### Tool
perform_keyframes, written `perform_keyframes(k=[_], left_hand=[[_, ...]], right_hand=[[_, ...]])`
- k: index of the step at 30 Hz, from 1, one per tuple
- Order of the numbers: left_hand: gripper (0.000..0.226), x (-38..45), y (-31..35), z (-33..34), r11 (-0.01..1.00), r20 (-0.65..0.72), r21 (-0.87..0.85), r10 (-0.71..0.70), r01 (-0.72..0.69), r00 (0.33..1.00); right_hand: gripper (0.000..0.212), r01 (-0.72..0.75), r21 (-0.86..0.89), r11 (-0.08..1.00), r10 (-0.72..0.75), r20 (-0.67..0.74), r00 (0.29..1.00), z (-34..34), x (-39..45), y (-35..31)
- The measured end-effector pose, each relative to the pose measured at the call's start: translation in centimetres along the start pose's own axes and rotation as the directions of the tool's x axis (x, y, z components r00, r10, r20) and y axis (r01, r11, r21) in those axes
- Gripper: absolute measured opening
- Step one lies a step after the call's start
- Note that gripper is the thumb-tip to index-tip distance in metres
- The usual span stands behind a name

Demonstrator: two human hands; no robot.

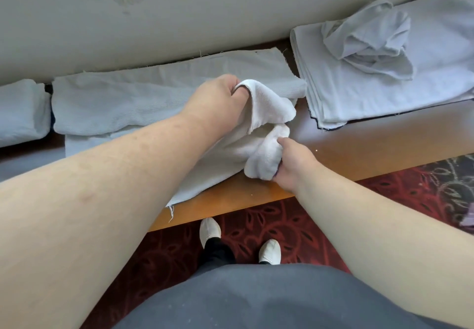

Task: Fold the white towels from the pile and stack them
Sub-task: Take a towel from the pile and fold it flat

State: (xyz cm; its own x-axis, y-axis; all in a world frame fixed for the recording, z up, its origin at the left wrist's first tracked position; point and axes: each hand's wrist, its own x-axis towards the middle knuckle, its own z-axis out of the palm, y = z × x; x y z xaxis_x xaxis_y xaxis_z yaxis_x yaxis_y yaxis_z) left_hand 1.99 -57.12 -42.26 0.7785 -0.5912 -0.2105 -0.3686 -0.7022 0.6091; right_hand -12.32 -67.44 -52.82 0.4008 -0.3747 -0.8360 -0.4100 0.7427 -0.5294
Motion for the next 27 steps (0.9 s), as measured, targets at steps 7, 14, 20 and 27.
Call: perform_keyframes(k=[7,14,20,27], left_hand=[[0.023,-0.6,1.0,0.5,1.000,0.022,0.018,0.023,-0.023,0.999],[0.022,-1.4,1.5,2.1,0.999,0.049,0.031,0.029,-0.031,0.998],[0.021,-1.9,1.7,2.9,0.998,0.042,0.049,0.037,-0.039,0.998],[0.029,-1.9,2.0,2.4,1.000,-0.071,-0.006,-0.031,0.031,0.997]], right_hand=[[0.046,-0.056,-0.057,0.997,0.030,-0.390,0.920,-0.6,0.1,0.3],[0.068,0.078,-0.543,0.836,-0.207,-0.180,0.962,-1.0,-0.4,1.1],[0.028,0.133,-0.786,0.604,-0.401,-0.156,0.903,-2.3,0.5,0.2],[0.016,-0.059,-0.064,0.996,0.031,-0.363,0.931,-7.8,-0.1,-0.4]])
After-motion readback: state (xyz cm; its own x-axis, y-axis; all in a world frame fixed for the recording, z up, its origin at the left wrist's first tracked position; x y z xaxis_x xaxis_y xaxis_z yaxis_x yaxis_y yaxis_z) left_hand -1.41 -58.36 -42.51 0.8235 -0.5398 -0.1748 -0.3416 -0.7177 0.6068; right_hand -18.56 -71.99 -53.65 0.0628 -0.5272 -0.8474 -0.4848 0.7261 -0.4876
